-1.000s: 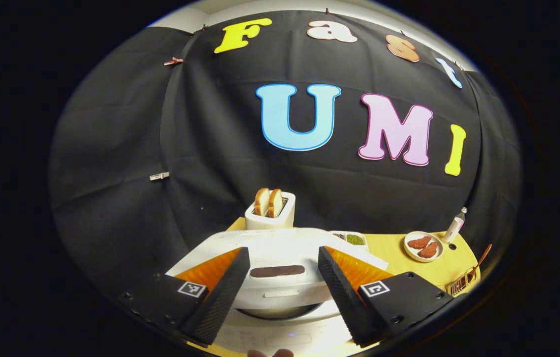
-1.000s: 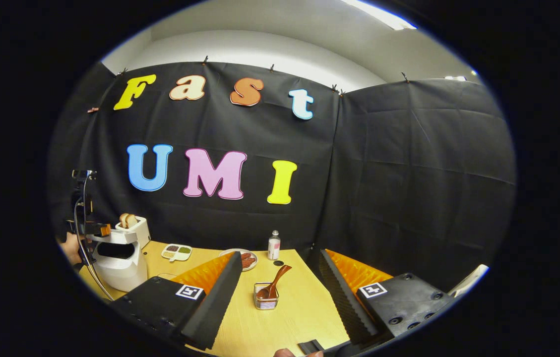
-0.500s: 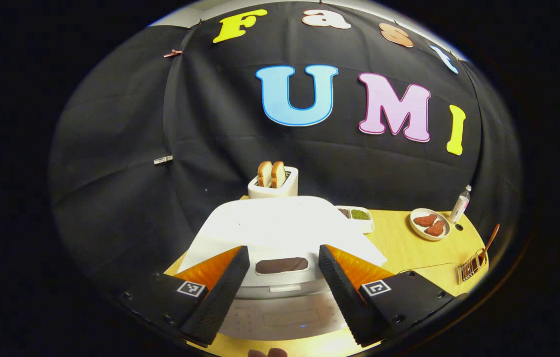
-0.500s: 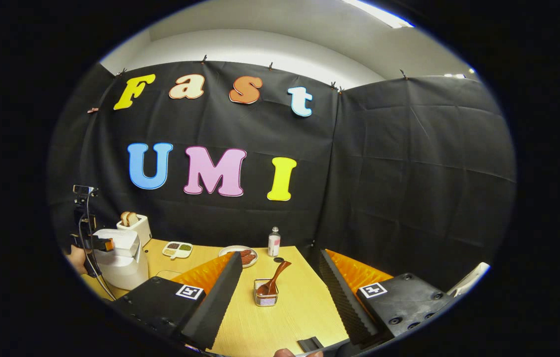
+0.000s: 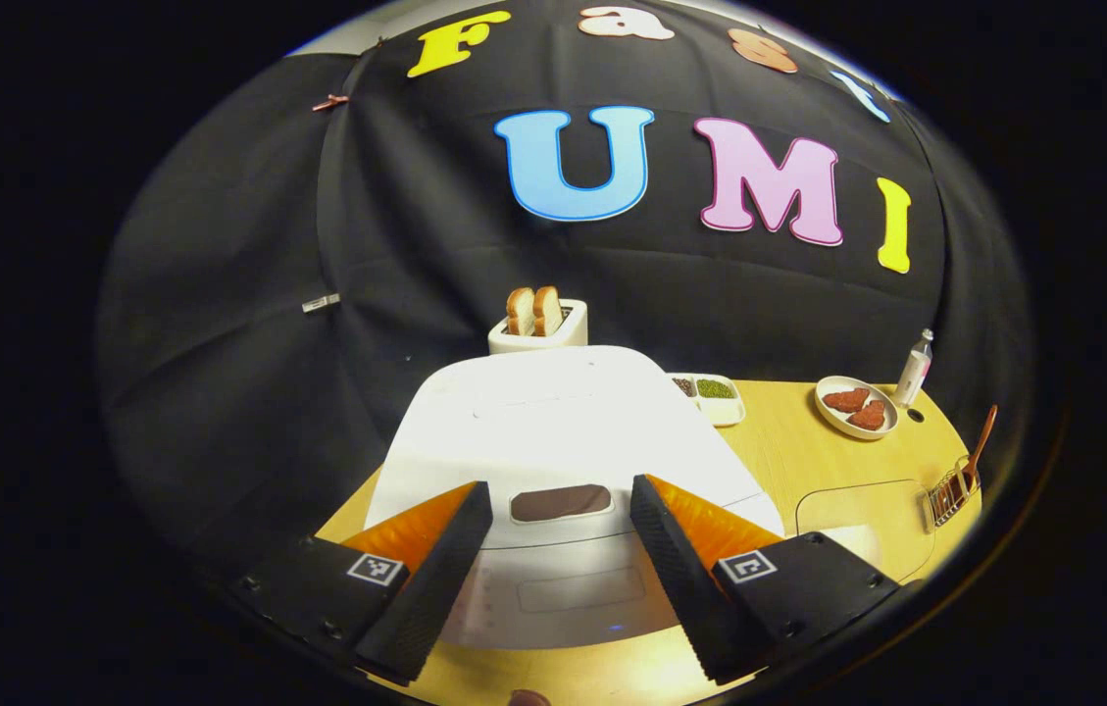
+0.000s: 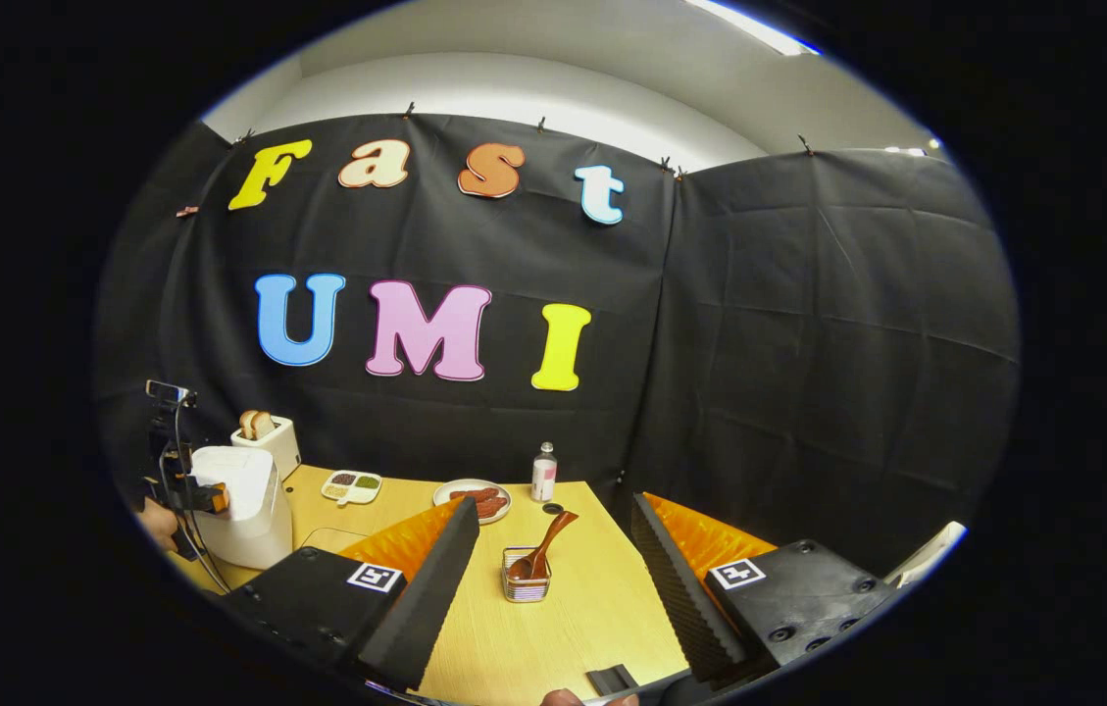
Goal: Close the left gripper, press the button to open the rice cooker; take a wooden spoon from the chopstick holder with the right hand, scoop a spoonful of rice and pour it into the rice cooker, then put the wooden spoon back into the chopstick holder.
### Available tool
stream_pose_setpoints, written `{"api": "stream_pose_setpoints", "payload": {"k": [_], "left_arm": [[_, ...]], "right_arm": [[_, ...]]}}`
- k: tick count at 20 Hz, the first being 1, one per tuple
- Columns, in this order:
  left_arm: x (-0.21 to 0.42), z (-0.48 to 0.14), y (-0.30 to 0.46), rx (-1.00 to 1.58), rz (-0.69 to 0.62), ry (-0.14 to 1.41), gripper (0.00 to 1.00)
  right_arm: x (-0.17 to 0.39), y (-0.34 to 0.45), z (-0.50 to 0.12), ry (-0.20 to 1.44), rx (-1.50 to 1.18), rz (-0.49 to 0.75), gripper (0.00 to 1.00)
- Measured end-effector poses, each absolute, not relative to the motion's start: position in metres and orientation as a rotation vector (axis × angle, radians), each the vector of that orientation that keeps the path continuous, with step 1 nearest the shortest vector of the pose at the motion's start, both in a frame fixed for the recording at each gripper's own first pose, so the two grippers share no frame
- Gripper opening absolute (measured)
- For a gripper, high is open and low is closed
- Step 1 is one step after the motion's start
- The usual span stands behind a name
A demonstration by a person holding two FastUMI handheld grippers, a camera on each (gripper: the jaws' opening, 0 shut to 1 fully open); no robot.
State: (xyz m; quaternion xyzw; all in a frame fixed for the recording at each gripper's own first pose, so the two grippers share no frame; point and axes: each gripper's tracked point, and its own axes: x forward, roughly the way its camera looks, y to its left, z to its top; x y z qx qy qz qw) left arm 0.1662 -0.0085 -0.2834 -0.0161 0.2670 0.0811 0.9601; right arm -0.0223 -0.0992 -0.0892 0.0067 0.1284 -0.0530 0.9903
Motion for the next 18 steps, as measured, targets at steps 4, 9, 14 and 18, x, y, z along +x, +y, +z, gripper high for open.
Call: {"api": "stream_pose_setpoints", "payload": {"k": [4, 9, 14, 18], "left_arm": [[0.169, -0.279, -0.008, -0.056, 0.17, 0.527, 1.0], [0.168, -0.255, 0.0, -0.077, 0.128, 0.444, 0.97], [0.154, -0.192, -0.001, -0.081, 0.072, 0.296, 0.97], [0.133, -0.137, -0.008, -0.083, -0.003, 0.197, 0.96]], "right_arm": [[-0.02, -0.09, -0.086, 0.247, 0.033, -0.093, 0.98], [-0.019, -0.081, -0.081, 0.23, 0.038, -0.071, 0.98], [-0.008, -0.067, -0.074, 0.207, 0.05, -0.04, 0.98], [0.003, -0.052, -0.066, 0.187, 0.06, -0.013, 0.98]]}}
